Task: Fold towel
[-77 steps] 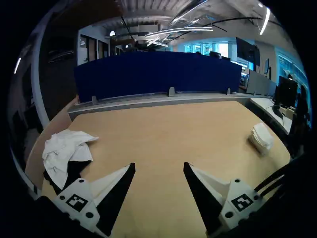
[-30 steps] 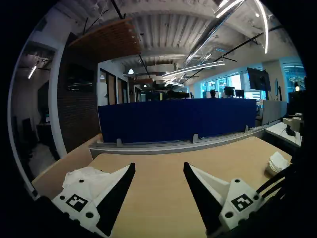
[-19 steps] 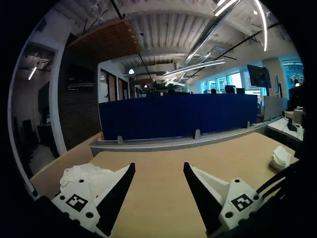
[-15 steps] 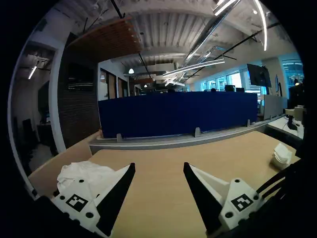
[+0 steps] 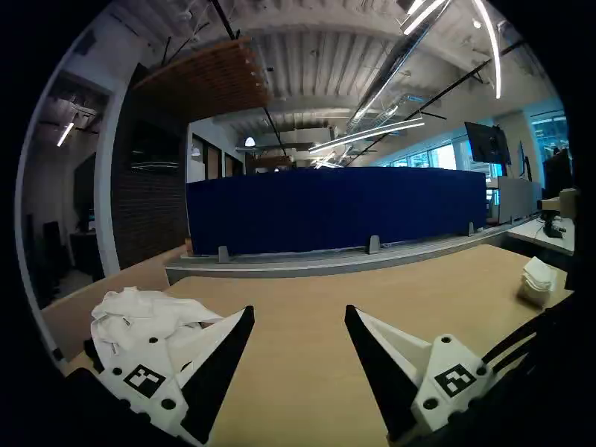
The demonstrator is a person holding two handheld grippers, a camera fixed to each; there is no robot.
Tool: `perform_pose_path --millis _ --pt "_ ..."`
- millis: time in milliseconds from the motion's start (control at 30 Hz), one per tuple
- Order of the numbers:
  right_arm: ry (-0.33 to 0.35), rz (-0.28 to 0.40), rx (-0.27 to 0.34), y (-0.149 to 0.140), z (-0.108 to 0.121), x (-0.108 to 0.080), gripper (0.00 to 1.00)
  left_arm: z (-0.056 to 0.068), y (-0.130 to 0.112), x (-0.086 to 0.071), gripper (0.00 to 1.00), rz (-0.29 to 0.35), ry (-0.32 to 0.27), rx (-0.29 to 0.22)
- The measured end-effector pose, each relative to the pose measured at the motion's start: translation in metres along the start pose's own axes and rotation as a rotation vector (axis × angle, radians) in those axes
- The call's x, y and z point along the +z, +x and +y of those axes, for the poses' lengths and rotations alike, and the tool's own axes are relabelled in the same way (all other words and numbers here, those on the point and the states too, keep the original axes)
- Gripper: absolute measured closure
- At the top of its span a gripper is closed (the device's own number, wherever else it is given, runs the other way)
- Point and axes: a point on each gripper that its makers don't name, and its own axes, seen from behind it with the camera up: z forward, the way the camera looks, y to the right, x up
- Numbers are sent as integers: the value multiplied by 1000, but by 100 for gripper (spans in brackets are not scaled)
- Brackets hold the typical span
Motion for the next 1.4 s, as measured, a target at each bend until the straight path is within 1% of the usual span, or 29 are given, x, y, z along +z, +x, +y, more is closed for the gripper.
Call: perform_pose_path --millis 100,367,500,600,800,900,1100,1400 --pt "-1 -1 -11 -2 -3 2 0 0 -10 4 10 12 2 -1" --pt "-13 28 -1 0 -4 11 0 -5 -40 11 10 20 2 -3" --pt "-23 33 1 -6 0 14 0 -10 -53 13 10 25 5 -13" --pt "-23 30 -6 -13 0 16 0 -11 -61 15 10 34 6 -26" --pt "-27 23 -20 -23 -1 21 0 -16 -57 14 10 56 7 -44" --pt "-29 26 -11 -26 -1 22 0 -20 -56 13 10 64 12 -43" --pt "-29 22 -7 -28 1 24 0 -26 -57 10 10 75 27 -63" --pt "-24 40 -14 -26 3 24 0 -23 -57 10 10 76 25 -61"
